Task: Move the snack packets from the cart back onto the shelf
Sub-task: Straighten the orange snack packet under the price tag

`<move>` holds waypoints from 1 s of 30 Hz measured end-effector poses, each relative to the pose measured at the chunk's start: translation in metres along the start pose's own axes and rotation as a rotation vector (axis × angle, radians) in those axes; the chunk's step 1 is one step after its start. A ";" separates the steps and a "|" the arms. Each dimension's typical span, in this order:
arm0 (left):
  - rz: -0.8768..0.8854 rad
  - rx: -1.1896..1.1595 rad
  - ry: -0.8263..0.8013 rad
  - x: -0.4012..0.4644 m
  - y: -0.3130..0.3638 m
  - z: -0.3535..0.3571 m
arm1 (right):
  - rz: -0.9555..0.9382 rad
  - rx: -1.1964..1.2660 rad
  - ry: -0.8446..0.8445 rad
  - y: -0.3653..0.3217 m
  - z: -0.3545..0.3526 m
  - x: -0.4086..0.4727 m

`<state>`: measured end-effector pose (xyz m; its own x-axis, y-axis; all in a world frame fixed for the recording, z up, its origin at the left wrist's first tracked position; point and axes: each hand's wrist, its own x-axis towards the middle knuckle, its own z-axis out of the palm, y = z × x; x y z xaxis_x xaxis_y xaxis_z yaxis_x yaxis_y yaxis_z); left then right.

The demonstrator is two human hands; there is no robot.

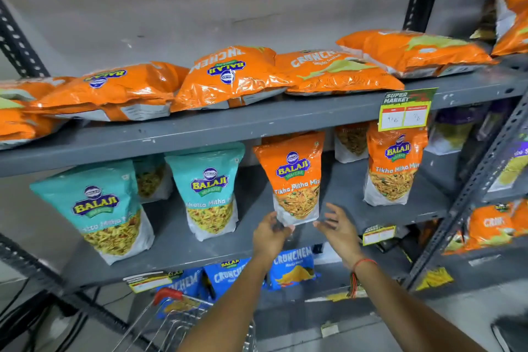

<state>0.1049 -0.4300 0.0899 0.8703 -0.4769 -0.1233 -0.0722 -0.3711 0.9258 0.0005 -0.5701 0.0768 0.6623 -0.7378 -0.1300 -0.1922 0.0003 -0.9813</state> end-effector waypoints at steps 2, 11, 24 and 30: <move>-0.063 -0.073 -0.033 0.006 -0.003 0.003 | 0.039 -0.022 -0.024 0.004 -0.004 0.009; -0.097 -0.124 0.079 0.053 -0.014 0.030 | 0.007 -0.234 -0.232 0.017 -0.007 0.080; -0.098 -0.136 0.090 0.066 -0.017 0.037 | -0.012 -0.295 -0.216 0.022 -0.017 0.096; 0.066 -0.062 0.326 0.034 0.010 0.041 | 0.026 -0.192 -0.135 0.010 -0.036 0.066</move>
<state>0.1144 -0.4826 0.0804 0.9754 -0.2149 0.0488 -0.1122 -0.2936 0.9493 0.0162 -0.6437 0.0634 0.7438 -0.6422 -0.1853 -0.3363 -0.1201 -0.9341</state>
